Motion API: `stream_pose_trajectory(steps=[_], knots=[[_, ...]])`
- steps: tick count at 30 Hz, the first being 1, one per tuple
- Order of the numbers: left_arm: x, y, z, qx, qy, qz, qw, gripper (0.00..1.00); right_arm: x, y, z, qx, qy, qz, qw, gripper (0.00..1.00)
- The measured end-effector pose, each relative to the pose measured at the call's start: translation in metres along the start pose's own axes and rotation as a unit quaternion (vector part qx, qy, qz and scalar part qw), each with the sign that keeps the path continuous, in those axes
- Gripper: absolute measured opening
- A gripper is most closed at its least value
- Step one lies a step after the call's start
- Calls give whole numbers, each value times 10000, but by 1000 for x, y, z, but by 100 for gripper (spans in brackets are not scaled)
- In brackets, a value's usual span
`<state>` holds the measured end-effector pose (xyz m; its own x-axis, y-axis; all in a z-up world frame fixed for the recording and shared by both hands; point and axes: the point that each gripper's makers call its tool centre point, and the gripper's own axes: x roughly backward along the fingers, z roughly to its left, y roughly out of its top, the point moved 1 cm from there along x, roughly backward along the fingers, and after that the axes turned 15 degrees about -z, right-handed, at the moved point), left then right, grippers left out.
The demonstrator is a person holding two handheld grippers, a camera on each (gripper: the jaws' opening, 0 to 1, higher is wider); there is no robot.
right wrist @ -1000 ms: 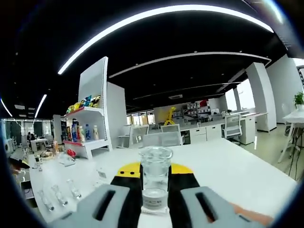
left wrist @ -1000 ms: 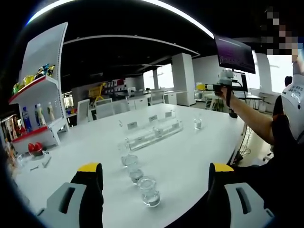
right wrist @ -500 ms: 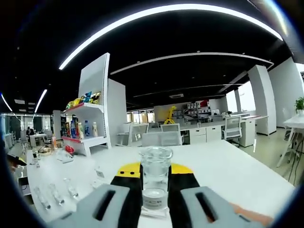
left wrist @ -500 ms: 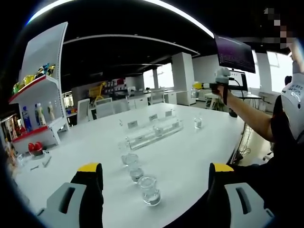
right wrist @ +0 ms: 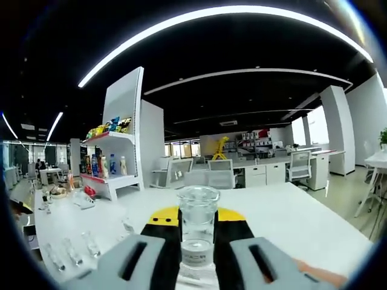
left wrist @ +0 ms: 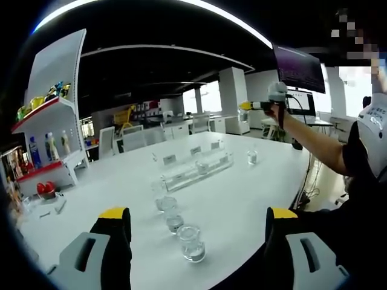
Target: Identify the label on the chemical reagent bottle, grasp the chemical reagent bottle, and place it in the designated position on the reagent rack
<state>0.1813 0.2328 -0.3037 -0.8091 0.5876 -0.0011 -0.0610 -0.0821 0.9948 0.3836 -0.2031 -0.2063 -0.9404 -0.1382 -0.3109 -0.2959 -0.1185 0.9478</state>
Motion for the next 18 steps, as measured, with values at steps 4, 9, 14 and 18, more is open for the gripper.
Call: stream_pose_trajectory(steps=[4, 9, 14, 18], knots=[[1, 2, 1, -15, 6, -7, 10000, 92, -9, -3, 3, 1, 47, 53, 10000, 16], [1, 3, 2, -31, 12, 10, 10000, 92, -22, -9, 8, -27, 79, 93, 9999, 16], [4, 5, -1, -70, -24, -2, 10000, 92, -35, -17, 12, -147, 110, 145, 9997, 16], [5, 3, 0, -68, 6, 28, 10000, 92, -49, -22, 13, -247, 88, 157, 9995, 16]])
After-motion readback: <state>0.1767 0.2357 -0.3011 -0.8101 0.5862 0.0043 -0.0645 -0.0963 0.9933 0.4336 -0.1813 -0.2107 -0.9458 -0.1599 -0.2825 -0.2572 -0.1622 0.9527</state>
